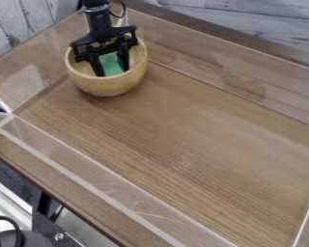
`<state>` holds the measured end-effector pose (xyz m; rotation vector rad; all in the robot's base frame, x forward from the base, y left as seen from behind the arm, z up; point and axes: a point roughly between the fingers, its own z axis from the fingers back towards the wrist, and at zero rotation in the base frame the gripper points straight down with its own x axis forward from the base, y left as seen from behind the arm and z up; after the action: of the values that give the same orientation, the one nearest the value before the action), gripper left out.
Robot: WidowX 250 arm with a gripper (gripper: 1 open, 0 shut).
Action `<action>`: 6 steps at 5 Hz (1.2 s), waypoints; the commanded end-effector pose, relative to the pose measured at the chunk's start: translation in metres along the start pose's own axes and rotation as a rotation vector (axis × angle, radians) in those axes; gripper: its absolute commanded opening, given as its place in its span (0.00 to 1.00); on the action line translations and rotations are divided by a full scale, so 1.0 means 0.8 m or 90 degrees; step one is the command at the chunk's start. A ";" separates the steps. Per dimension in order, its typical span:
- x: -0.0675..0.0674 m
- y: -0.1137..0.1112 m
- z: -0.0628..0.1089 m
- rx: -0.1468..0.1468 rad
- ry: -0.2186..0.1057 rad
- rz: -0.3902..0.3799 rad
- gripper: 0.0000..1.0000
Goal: Put the green block in the brown bowl
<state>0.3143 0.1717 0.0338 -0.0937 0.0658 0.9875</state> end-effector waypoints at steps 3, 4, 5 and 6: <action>0.007 -0.015 0.029 -0.011 -0.044 -0.020 1.00; 0.001 -0.019 0.041 -0.015 -0.048 -0.031 1.00; -0.006 -0.024 0.053 -0.020 -0.051 -0.043 1.00; -0.014 -0.029 0.074 -0.033 -0.058 -0.058 1.00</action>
<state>0.3198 0.1532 0.0660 -0.1003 0.0439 0.9109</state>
